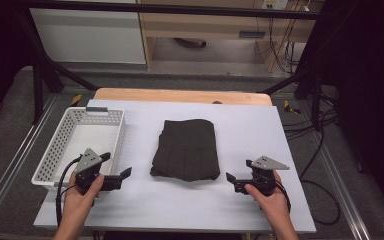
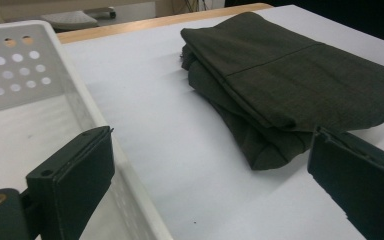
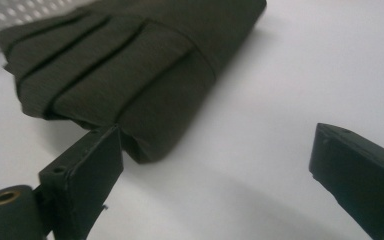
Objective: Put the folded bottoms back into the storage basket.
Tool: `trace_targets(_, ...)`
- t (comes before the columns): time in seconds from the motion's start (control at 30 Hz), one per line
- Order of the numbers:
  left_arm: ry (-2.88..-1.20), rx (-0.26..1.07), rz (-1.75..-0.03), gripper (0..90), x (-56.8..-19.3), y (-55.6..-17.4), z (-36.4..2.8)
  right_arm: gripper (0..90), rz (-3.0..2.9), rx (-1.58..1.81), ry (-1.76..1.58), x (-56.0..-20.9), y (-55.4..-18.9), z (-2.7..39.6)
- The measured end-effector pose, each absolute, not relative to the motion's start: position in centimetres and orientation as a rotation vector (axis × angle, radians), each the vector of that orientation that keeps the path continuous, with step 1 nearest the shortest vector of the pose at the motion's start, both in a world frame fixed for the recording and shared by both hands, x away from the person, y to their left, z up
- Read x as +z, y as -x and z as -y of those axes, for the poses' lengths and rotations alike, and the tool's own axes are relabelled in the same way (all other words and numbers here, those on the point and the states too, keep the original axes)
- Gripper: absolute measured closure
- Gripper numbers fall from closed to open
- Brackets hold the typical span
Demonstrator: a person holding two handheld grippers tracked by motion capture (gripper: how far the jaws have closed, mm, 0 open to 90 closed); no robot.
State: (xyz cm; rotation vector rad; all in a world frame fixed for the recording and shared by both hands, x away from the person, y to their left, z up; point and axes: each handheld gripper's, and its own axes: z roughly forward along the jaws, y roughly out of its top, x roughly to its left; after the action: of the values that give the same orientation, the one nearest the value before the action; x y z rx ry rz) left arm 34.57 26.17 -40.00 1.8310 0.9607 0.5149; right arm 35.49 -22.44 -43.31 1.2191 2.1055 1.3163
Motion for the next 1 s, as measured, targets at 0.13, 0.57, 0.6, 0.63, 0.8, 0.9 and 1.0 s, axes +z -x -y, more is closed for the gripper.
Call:
trace_targets(0.13,-1.840,0.522,-0.949,5.0,-40.0,-34.5,-25.9,8.2,-2.151,1.229,-1.252,-43.6,-35.4,22.0)
trace_targets(0.57,-1.829,0.540,-0.967,5.1,-39.8,-34.6,-26.2,14.4,-2.300,1.114,-1.238,-43.7,-35.1,20.7)
trace_targets(0.6,-1.818,0.543,-0.970,5.1,-39.8,-34.6,-26.3,14.8,-2.305,1.112,-1.237,-43.7,-35.1,20.6)
trace_targets(0.63,-1.818,0.543,-0.970,5.1,-39.8,-34.6,-26.3,15.5,-2.313,1.114,-1.238,-43.7,-35.1,20.5)
trace_targets(0.8,-1.815,0.551,-1.000,5.1,-39.7,-34.9,-27.0,18.9,-2.345,1.104,-1.212,-43.8,-35.2,19.6)
trace_targets(0.9,-1.815,0.538,-1.019,5.2,-39.8,-34.9,-27.2,21.7,-2.363,1.097,-1.209,-43.9,-35.2,18.9)
trace_targets(1.0,-1.817,0.542,-1.027,5.2,-39.8,-34.9,-27.3,25.3,-2.377,1.102,-1.190,-44.0,-35.1,18.3)
